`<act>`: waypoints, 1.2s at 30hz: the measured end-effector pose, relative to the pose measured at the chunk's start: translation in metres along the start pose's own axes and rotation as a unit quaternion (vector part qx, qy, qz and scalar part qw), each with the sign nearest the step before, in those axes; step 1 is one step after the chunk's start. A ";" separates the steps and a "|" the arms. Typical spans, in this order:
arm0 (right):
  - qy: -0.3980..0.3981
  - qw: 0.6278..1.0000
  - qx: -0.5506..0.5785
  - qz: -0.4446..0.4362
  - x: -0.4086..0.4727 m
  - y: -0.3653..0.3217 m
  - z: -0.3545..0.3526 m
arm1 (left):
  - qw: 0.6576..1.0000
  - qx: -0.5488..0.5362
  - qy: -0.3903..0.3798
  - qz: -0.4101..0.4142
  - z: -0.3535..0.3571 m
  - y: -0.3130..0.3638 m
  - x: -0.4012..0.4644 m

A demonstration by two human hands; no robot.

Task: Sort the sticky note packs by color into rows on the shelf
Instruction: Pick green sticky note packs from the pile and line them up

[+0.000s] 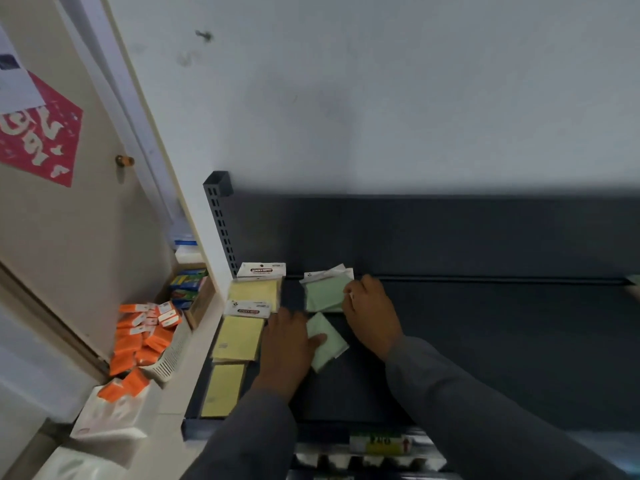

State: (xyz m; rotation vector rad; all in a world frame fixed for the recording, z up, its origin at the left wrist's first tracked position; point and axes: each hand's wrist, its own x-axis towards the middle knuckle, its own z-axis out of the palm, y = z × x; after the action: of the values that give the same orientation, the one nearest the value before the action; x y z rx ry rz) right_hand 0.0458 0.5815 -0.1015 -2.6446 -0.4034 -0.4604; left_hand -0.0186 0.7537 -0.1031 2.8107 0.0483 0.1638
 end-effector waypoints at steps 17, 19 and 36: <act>-0.018 0.900 0.394 0.187 -0.021 -0.034 -0.011 | 0.928 -0.369 0.024 -0.035 0.006 0.002 -0.012; -0.016 0.925 0.337 0.174 -0.019 -0.036 -0.003 | 0.942 -0.331 0.031 -0.053 0.017 0.004 -0.010; -0.017 0.984 0.120 0.130 -0.037 -0.012 0.034 | 0.973 -0.229 0.023 -0.016 0.039 0.008 0.007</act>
State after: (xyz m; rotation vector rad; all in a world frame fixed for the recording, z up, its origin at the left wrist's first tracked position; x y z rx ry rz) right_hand 0.0174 0.5999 -0.1405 -2.4270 -0.1105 -0.2656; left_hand -0.0067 0.7344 -0.1361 2.3444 0.0574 0.2038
